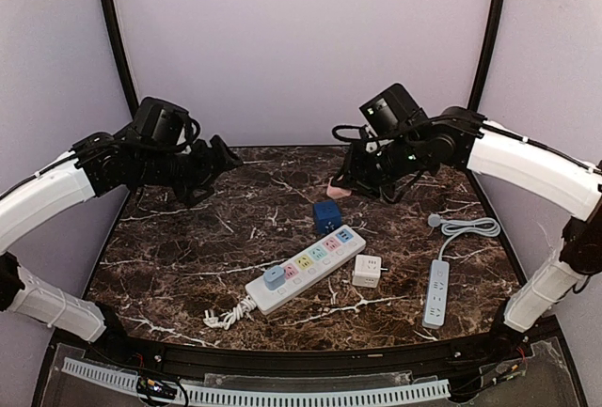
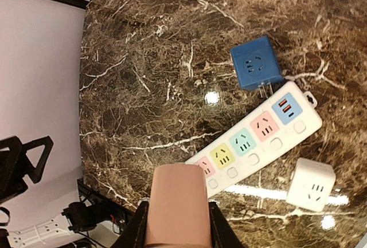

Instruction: Insert the plug

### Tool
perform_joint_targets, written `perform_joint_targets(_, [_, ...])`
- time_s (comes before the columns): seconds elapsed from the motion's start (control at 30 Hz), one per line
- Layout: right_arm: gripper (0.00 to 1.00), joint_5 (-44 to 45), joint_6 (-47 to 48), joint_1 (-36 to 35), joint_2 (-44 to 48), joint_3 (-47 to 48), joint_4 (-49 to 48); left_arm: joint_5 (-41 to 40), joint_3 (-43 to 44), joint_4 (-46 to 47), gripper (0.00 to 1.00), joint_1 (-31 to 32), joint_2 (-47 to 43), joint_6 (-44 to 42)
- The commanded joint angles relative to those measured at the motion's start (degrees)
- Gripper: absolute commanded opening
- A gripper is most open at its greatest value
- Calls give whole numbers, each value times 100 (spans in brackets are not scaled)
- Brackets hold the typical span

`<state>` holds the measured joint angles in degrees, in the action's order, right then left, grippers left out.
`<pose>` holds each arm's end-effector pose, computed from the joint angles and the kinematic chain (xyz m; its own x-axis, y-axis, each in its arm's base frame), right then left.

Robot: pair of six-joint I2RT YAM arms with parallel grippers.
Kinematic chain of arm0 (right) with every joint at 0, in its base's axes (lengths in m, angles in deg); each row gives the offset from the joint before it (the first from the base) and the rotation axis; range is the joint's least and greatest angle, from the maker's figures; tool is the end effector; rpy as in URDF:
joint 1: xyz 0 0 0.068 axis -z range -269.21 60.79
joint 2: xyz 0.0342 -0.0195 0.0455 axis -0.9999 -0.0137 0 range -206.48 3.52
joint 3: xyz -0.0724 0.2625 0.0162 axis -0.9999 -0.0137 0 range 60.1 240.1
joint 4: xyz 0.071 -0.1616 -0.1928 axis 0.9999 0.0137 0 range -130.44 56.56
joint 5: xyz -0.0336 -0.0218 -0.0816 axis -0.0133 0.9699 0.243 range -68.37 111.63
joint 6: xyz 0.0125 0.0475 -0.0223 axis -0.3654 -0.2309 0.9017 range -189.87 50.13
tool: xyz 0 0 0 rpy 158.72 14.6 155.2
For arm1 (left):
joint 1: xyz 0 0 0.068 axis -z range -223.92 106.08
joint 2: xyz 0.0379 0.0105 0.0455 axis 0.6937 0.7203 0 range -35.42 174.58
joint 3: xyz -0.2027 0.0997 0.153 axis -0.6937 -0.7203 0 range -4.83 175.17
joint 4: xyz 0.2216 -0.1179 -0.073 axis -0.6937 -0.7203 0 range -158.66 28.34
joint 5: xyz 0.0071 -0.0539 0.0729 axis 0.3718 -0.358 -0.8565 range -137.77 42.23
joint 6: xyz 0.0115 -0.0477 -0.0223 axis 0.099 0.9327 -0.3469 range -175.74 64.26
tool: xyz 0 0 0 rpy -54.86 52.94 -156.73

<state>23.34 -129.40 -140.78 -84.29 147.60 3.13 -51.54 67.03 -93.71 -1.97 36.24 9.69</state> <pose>0.2085 0.2611 0.3600 -0.8818 0.2747 -0.3834 -0.0189 0.7916 0.6107 0.2059 -0.1820 0.3672 -0.7320 -0.5622 -0.3848 -0.0969 0.6449 -0.7581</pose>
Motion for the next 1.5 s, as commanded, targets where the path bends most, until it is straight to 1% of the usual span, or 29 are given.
perform_joint_targets(0.0, [0,-428,-832,-82,-371,494,679,-307,-36,-1048,90,-13,-207,-1115])
perform_joint_targets(0.13, [0,-269,-1577,-355,-457,522,910,-9,-403,-1292,84,-18,-241,-1827])
perform_joint_targets(0.17, [0,-294,-1767,-385,-453,449,908,212,-601,-1283,77,-13,-201,-2013])
perform_joint_targets(0.2, [0,-346,-1962,-406,-460,393,901,378,-698,-1276,73,-17,-172,-2094])
perform_joint_targets(0.23, [0,-426,-2146,-433,-480,361,899,632,-881,-1272,66,-13,-100,-2223])
perform_joint_targets(0.27, [0,-493,-2361,-458,-512,359,910,724,-962,-1292,63,-17,-27,-2334])
perform_joint_targets(0.3, [0,-512,-2515,-493,-529,386,944,793,-1094,-1395,55,-13,3,-2382])
perform_joint_targets(0.37, [0,-435,-2812,-580,-599,546,1289,834,-1289,-1486,47,-12,41,-2505])
perform_joint_targets(0.4, [0,-393,-2961,-602,-650,639,1501,847,-1350,-1481,44,-12,67,-2644])
perform_joint_targets(0.5, [0,-445,-3268,-608,-857,848,2126,1032,-1550,-1492,42,-14,294,-2979])
perform_joint_targets(0.63, [0,-552,-3340,-620,-1055,960,2459,1247,-1646,-1462,40,-14,811,-3353])
perform_joint_targets(0.67, [0,-546,-3349,-625,-1064,954,2474,1278,-1660,-1345,37,-15,944,-3408])
perform_joint_targets(0.73, [0,-505,-3393,-626,-1036,904,2500,1393,-1640,-1186,36,-17,1188,-3464])
perform_joint_targets(0.9, [0,-441,-3495,-632,-822,674,2398,1498,-1468,-1059,34,-14,1845,-3608])
perform_joint_targets(1.03, [0,-409,-3531,-634,-677,517,2331,1796,-1405,-804,33,32,2238,-3712])
perform_joint_targets(1.27, [0,-365,-3624,-659,-499,256,2291,1879,-1133,-728,33,337,2806,-3862])
perform_joint_targets(1.47, [0,-363,-3639,-666,-524,241,2418,1956,-810,-689,32,847,3126,-3815])
